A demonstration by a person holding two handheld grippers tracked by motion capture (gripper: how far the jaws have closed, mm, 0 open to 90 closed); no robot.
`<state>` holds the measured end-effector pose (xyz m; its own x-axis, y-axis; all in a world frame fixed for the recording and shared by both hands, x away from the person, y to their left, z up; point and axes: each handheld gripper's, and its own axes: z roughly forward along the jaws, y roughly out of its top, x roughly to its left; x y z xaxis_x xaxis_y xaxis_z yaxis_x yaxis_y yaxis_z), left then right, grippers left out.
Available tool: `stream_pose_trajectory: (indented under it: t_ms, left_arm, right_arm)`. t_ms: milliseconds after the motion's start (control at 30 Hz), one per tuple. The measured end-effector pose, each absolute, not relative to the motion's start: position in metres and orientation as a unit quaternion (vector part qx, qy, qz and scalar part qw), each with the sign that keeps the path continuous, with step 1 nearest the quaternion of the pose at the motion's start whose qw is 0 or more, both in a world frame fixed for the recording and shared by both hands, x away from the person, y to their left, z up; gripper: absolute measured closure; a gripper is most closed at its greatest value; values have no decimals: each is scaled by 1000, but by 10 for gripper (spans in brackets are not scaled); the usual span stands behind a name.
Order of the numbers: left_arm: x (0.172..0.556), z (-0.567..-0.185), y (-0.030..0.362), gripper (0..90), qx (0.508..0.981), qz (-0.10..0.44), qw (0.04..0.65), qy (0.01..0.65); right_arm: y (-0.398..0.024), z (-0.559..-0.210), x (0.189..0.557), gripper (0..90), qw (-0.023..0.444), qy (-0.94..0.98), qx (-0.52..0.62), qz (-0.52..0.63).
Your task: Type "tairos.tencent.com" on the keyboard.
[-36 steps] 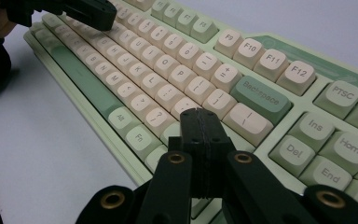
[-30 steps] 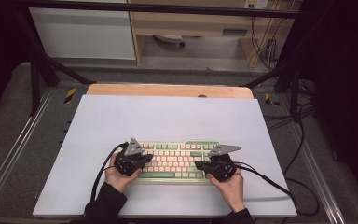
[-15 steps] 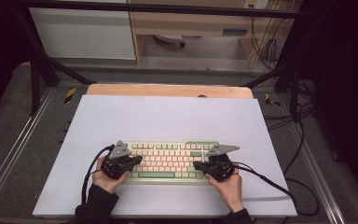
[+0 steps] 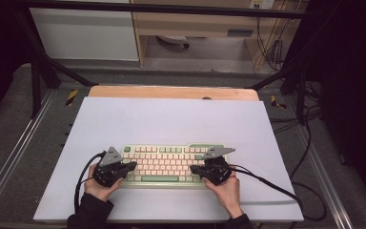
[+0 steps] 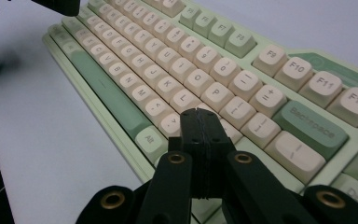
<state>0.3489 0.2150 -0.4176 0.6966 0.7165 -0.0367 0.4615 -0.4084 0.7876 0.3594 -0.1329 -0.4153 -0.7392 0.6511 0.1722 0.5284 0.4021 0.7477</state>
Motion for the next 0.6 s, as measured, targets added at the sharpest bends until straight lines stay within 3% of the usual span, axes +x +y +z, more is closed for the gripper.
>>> stream_pose_trajectory:
  t_ms: [600]
  left_arm:
    - [350, -422, 219, 900, 824, 152, 410, 361]
  right_arm:
    - [-112, -423, 364, 900, 64, 843, 339, 412]
